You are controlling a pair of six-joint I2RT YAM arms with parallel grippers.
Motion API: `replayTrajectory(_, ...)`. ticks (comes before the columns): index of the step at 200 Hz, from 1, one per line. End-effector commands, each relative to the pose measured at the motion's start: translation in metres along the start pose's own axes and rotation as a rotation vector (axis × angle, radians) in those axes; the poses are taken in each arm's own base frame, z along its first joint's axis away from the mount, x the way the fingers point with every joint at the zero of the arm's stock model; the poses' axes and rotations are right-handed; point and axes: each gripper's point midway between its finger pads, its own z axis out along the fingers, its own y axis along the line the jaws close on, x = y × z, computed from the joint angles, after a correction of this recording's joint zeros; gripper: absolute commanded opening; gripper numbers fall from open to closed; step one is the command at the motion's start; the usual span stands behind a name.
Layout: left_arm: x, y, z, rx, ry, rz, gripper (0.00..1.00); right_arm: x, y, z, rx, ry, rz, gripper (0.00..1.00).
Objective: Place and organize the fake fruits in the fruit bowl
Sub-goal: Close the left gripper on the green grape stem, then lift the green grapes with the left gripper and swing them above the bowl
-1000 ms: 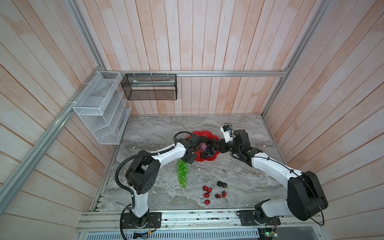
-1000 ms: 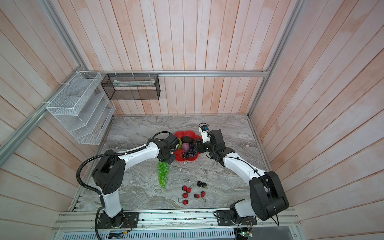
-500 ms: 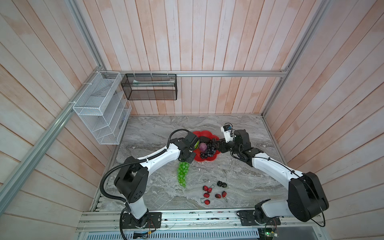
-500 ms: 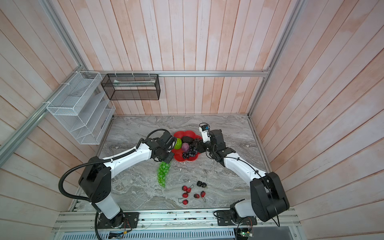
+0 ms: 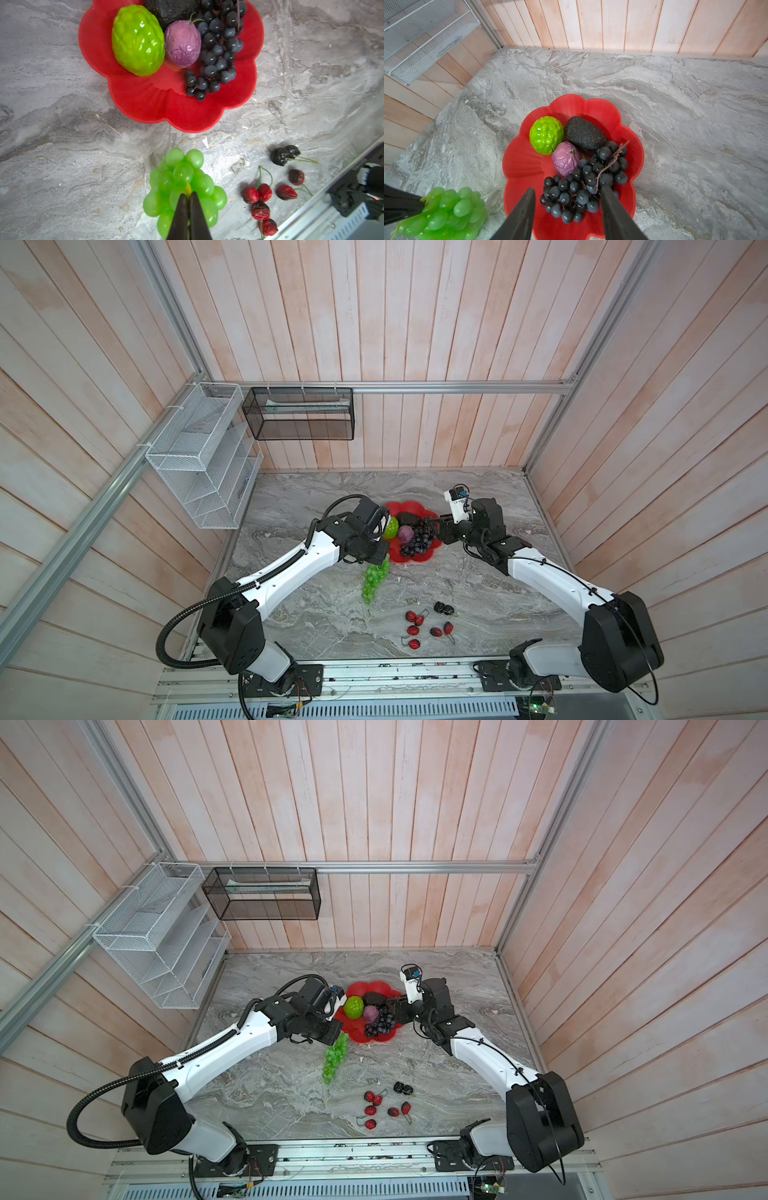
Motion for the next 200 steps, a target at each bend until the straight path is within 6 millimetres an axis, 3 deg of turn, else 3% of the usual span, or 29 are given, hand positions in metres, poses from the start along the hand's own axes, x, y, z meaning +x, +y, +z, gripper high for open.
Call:
replayTrajectory(1, -0.027, -0.027, -0.022, 0.133, -0.078, -0.017, 0.0, -0.011, -0.005, -0.01, 0.018, -0.049, 0.006, 0.52)
replayTrajectory(42, -0.073, -0.06, -0.044, 0.276, -0.161, 0.0, 0.0, -0.016, -0.021, -0.024, 0.032, -0.072, 0.049, 0.51)
replayTrajectory(78, -0.122, -0.084, -0.049, 0.37, -0.225, 0.041, 0.0, -0.011, -0.038, -0.037, 0.055, -0.096, 0.081, 0.51)
replayTrajectory(128, -0.179, -0.104, -0.032, 0.448, -0.288, 0.065, 0.0, -0.003, -0.046, -0.043, 0.056, -0.086, 0.103, 0.5)
replayTrajectory(175, -0.208, -0.114, -0.012, 0.504, -0.314, 0.069, 0.0, -0.002, -0.052, -0.053, 0.081, -0.105, 0.108, 0.51)
replayTrajectory(200, -0.212, -0.118, -0.001, 0.538, -0.307, 0.055, 0.0, -0.004, -0.052, -0.055, 0.078, -0.11, 0.108, 0.5)
